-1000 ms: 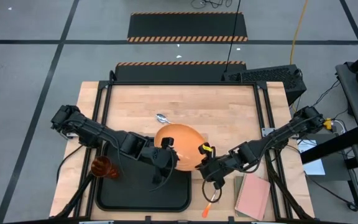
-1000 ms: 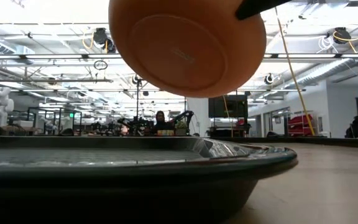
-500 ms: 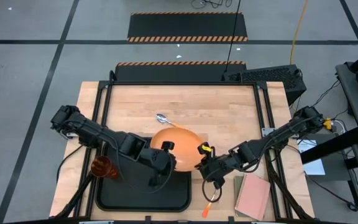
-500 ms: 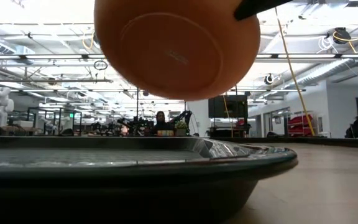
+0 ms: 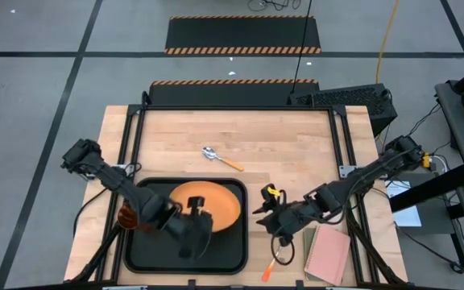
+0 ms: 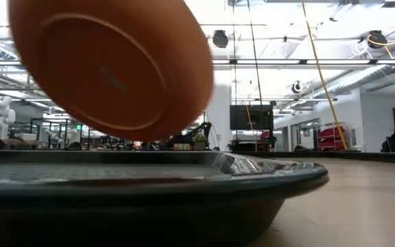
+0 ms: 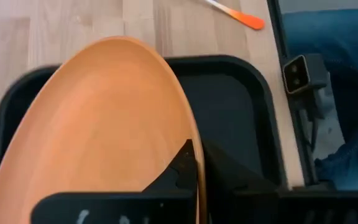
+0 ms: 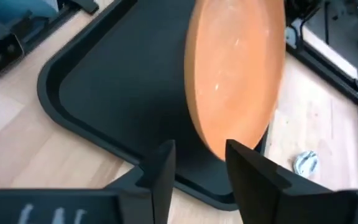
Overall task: Pick and place plate/cup/fork/spoon on tray
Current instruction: Put the orange plate on the black tray
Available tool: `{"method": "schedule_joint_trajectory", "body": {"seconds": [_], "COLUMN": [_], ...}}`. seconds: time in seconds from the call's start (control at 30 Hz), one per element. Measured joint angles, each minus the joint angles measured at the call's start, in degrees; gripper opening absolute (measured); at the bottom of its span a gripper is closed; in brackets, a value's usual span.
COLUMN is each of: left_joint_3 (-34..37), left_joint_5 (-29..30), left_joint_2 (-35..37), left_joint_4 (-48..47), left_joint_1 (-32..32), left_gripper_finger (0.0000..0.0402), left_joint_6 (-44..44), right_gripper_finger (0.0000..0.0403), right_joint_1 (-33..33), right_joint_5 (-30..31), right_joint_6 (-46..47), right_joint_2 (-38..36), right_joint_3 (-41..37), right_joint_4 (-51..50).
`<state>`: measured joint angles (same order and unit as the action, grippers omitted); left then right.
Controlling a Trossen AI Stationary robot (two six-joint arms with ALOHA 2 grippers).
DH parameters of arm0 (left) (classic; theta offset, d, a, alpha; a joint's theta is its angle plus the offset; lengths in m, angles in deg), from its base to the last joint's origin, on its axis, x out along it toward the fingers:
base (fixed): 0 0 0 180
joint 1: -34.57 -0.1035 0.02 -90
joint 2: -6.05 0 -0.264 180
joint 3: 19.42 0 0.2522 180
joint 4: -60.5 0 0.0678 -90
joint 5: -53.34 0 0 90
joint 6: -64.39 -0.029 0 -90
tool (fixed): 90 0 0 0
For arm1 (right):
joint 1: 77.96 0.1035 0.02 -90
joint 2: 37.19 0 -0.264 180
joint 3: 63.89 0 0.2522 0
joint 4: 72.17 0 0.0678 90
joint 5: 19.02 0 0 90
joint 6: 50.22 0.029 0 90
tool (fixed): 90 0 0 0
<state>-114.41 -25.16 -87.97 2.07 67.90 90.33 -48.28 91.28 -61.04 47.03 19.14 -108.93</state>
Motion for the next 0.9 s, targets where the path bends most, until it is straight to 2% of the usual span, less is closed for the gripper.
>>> {"method": "schedule_joint_trajectory", "body": {"seconds": [0.3, 0.5, 0.67, 0.9], "left_joint_3": [0.2, 0.3, 0.4, 0.4], "left_joint_5": [6.8, 11.9, 11.9, 11.2], "left_joint_2": [0.0, -0.1, -2.0, -3.9], "left_joint_4": [-1.7, -1.6, -1.7, -1.6], "left_joint_1": [8.3, 10.4, 10.6, 11.1], "left_gripper_finger": [0.0011, 0.0008, 0.0017, 0.0007], "left_joint_6": [12.5, 15.2, 14.6, 13.8], "right_gripper_finger": [0.0133, 0.0133, 0.0132, 0.0132], "right_joint_1": [2.6, 2.6, 2.3, 2.7], "right_joint_5": [0.9, 0.9, 0.9, 0.9], "right_joint_6": [2.2, 1.7, 2.4, 3.2], "right_joint_2": [-1.4, -1.4, -1.4, -1.4], "right_joint_3": [0.0, 0.0, 0.0, 0.0], "right_joint_4": [0.1, 0.0, -0.1, -0.4]}}
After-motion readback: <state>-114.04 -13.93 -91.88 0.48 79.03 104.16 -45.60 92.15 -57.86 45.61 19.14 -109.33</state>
